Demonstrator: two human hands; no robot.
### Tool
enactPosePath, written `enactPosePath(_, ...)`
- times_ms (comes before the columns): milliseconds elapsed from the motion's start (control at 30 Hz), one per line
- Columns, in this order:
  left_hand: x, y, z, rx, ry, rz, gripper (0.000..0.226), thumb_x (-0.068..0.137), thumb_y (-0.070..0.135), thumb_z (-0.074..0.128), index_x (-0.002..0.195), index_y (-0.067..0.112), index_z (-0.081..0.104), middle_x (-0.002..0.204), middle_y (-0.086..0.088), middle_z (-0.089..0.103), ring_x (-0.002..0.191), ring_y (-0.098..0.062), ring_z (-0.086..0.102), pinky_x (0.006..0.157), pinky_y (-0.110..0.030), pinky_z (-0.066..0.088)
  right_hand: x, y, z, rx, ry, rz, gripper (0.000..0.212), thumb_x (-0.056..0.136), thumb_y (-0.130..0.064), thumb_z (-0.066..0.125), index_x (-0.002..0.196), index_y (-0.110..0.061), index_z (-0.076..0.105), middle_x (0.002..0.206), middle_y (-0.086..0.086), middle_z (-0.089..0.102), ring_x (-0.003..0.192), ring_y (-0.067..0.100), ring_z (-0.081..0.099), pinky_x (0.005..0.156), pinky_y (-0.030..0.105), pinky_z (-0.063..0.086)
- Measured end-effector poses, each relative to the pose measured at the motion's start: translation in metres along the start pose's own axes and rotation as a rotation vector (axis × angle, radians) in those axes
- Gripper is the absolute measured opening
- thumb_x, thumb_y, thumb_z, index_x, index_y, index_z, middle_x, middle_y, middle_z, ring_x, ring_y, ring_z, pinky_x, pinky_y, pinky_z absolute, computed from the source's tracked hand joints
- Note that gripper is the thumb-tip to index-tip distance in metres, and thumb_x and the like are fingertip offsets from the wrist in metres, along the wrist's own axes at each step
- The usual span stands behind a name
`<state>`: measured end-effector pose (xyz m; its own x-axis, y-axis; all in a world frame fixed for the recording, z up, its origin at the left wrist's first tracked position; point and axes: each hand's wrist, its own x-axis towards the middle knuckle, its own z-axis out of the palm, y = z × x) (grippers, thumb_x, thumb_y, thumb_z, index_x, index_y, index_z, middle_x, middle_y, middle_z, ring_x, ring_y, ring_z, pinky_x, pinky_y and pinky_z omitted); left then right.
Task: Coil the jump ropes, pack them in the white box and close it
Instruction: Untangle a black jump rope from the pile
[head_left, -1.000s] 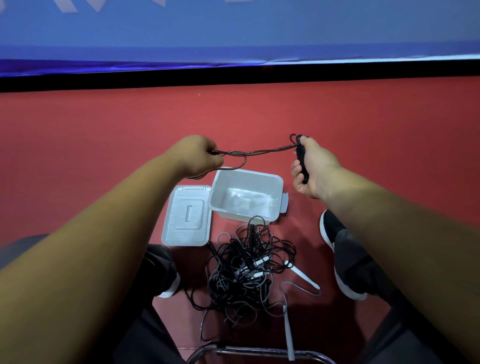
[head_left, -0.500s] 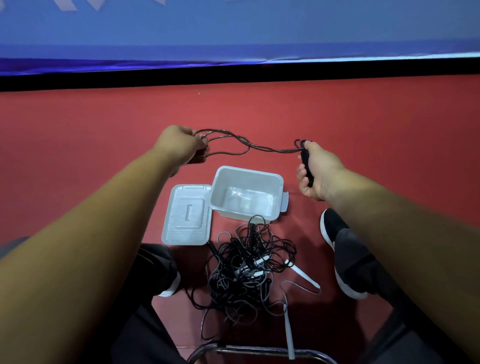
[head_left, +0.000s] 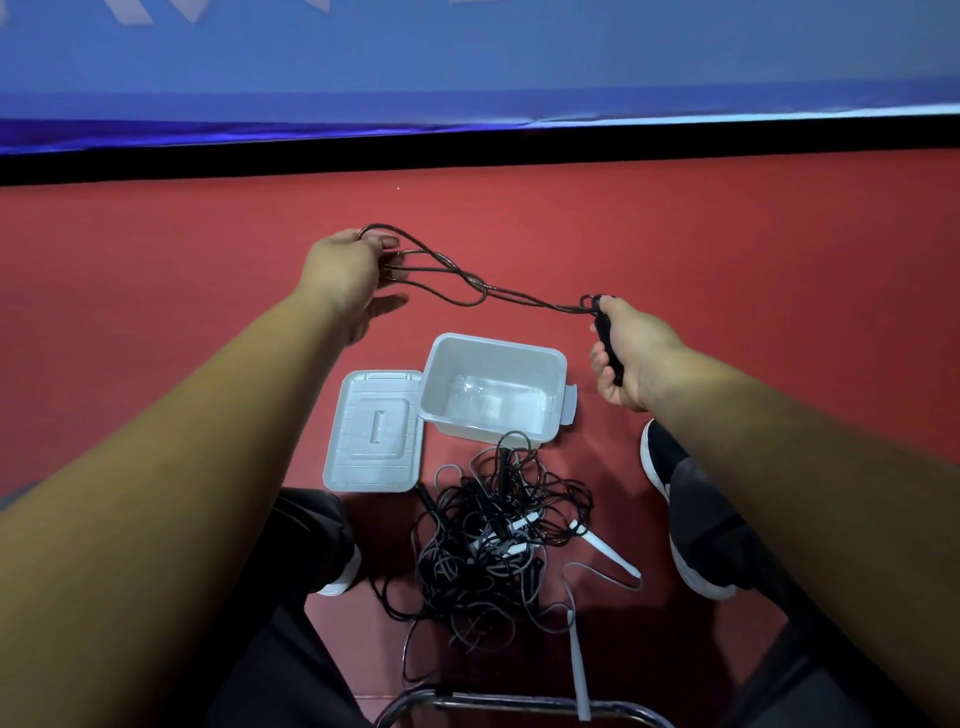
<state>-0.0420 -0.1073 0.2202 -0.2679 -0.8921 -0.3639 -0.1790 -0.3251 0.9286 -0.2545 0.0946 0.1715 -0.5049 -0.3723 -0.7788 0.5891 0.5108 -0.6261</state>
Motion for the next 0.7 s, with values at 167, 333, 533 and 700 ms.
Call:
enactPosePath(167, -0.002, 0.008, -0.001, -0.020, -0.082, -0.029, 0.039, 0.090, -0.006, 0.037, 0.106, 0.016, 0.064, 0.093, -0.004, 0.079, 0.083, -0.020, 0.073, 0.071, -0.035, 0.055, 0.003, 0.000, -0.004, 0.019, 0.015, 0.001, 0.029, 0.095, -0.054, 0.060, 0.087, -0.026, 0.058, 0.062, -0.007, 0.052, 0.045, 0.008, 0.044, 0.046, 0.017, 0.034)
enactPosePath(333, -0.010, 0.001, -0.001, 0.371, -0.391, 0.000, 0.068, 0.084, -0.016, 0.036, 0.116, 0.031, 0.073, 0.122, -0.007, 0.075, 0.091, -0.014, 0.067, 0.069, -0.029, 0.043, 0.002, -0.003, -0.006, 0.077, -0.007, -0.075, 0.034, 0.094, -0.057, 0.064, 0.091, -0.024, 0.059, 0.062, -0.004, 0.053, 0.045, 0.011, 0.044, 0.047, 0.020, 0.032)
enactPosePath(533, -0.019, -0.022, 0.005, 0.867, -0.662, -0.025, 0.042, 0.090, 0.015, 0.070, 0.123, 0.042, 0.071, 0.127, 0.006, 0.070, 0.120, -0.015, 0.062, 0.082, -0.028, 0.048, -0.011, -0.011, 0.007, 0.216, -0.155, -0.163, 0.038, 0.094, -0.062, 0.065, 0.091, -0.025, 0.058, 0.063, -0.003, 0.051, 0.048, 0.012, 0.040, 0.048, 0.023, 0.029)
enactPosePath(700, -0.031, -0.025, 0.020, 0.879, -0.728, -0.006, 0.033, 0.099, 0.025, 0.064, 0.128, 0.040, 0.070, 0.112, 0.006, 0.077, 0.099, -0.009, 0.064, 0.082, -0.025, 0.044, -0.020, -0.018, 0.018, 0.250, -0.221, -0.198, 0.041, 0.094, -0.064, 0.066, 0.095, -0.025, 0.057, 0.063, -0.003, 0.051, 0.048, 0.012, 0.042, 0.051, 0.025, 0.030)
